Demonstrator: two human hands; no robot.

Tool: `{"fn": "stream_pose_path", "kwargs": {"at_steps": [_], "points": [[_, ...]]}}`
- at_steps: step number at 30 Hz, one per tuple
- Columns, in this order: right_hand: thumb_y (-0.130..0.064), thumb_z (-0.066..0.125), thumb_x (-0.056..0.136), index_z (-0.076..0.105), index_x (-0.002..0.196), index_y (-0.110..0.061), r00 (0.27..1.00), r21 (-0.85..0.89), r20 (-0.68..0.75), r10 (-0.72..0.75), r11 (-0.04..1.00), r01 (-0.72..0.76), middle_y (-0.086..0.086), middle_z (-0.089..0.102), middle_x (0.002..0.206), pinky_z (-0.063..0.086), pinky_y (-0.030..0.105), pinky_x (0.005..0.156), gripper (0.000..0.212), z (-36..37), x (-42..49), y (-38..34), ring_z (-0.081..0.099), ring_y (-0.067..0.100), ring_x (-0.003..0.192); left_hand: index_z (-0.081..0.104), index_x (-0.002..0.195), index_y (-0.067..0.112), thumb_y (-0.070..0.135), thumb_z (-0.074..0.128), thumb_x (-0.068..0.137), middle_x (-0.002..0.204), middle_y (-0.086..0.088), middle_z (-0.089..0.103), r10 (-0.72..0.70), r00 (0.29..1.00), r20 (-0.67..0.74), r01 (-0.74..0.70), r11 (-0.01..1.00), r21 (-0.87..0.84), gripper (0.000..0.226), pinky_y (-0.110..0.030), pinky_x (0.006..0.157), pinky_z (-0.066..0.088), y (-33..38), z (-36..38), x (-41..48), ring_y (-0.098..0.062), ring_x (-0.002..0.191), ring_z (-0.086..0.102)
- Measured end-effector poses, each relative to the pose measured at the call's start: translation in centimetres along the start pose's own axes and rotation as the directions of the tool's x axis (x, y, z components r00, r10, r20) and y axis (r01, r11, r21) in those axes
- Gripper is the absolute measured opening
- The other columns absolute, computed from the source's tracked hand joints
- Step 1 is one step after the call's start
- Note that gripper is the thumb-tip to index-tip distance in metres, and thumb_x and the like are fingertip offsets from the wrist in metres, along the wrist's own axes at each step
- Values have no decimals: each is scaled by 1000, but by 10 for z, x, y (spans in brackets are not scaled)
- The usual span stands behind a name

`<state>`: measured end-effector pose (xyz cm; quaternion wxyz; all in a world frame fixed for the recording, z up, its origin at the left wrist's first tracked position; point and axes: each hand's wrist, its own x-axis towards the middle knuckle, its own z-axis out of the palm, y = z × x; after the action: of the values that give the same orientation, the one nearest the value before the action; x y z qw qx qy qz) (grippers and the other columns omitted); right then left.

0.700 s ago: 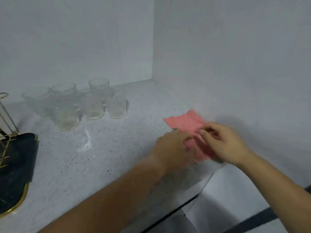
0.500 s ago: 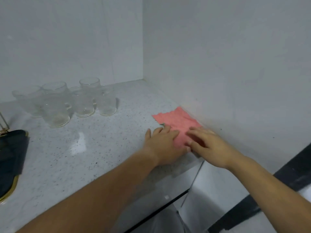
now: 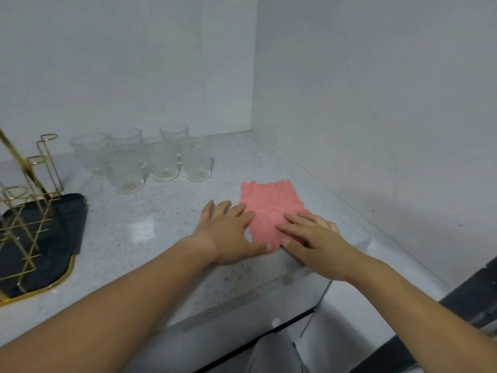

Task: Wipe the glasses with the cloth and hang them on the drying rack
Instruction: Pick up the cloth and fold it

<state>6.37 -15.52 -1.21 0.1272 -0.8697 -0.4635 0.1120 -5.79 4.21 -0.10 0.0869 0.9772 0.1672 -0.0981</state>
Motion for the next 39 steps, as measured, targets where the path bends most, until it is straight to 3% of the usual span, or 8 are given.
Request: {"fn": "stream_pose_path", "kwargs": {"at_steps": [8, 15, 17, 20, 23, 30, 35, 39], "points": [[-65, 47, 98, 29, 158, -45, 977, -35, 56, -205, 978, 207, -14, 12, 171, 1, 38, 124, 66, 22, 37, -76, 4, 11, 157, 10, 168, 36, 101, 30, 69, 178, 7, 2, -161, 987, -26, 159, 985, -63, 121, -48, 131, -6, -90, 12, -86, -23, 164, -4], [-65, 56, 93, 40, 151, -48, 948, 31, 88, -307, 952, 305, -18, 14, 169, 2, 40, 127, 62, 33, 45, -115, 4, 8, 157, 19, 167, 36, 89, 49, 83, 177, 5, 7, -202, 975, -94, 188, 972, -137, 103, -45, 130, 1, -120, 15, -132, -24, 163, 1], [-63, 68, 87, 59, 131, -52, 938, 105, 41, -344, 935, 338, -25, 27, 163, 9, 43, 128, 47, 33, 46, -112, 12, 5, 154, 44, 155, 41, 78, 63, 85, 173, 6, 25, -138, 969, -203, 90, 969, -229, 81, -41, 129, 9, -122, 19, -136, -19, 160, 13], [-58, 79, 77, 72, 92, -53, 933, 206, -14, -360, 912, 355, -35, 48, 140, 28, 43, 121, 18, 32, 47, -101, 31, -5, 139, 73, 114, 40, 64, 80, 81, 143, 17, 52, -57, 960, -273, -46, 934, -355, 42, -34, 118, 25, -123, 20, -136, -6, 138, 33], [-55, 82, 75, 75, 87, -51, 941, 245, 18, -337, 914, 323, -35, 53, 128, 34, 37, 116, 15, 29, 47, -96, 36, -10, 127, 76, 93, 38, 62, 88, 70, 125, 24, 53, -73, 976, -204, -26, 895, -445, 35, -28, 103, 27, -124, 17, -130, -5, 125, 38], [-40, 82, 83, 76, 81, -44, 948, 275, 38, -316, 915, 294, -34, 56, 124, 36, 27, 109, 7, 23, 50, -95, 41, -12, 123, 82, 80, 35, 47, 93, 72, 118, 20, 56, -133, 982, -137, 38, 842, -539, 18, -33, 105, 36, -127, 12, -119, -7, 121, 45], [-33, 81, 85, 76, 79, -36, 955, 321, -13, -296, 903, 284, -23, 68, 108, 44, 21, 100, 9, 17, 51, -97, 53, -8, 111, 85, 83, 19, 32, 90, 79, 105, 6, 77, -156, 979, -129, 12, 684, -730, 15, -12, 86, 47, -132, 4, -120, -9, 102, 69], [-21, 79, 88, 77, 79, -29, 968, 477, -103, -229, 843, 250, -14, 76, 81, 49, 12, 75, 12, 6, 62, -105, 66, -3, 77, 85, 91, 9, 23, 85, 86, 91, -4, 82, -270, 940, -208, -26, 552, -834, 14, -11, 75, 54, -138, -11, -116, -8, 80, 74]]}}
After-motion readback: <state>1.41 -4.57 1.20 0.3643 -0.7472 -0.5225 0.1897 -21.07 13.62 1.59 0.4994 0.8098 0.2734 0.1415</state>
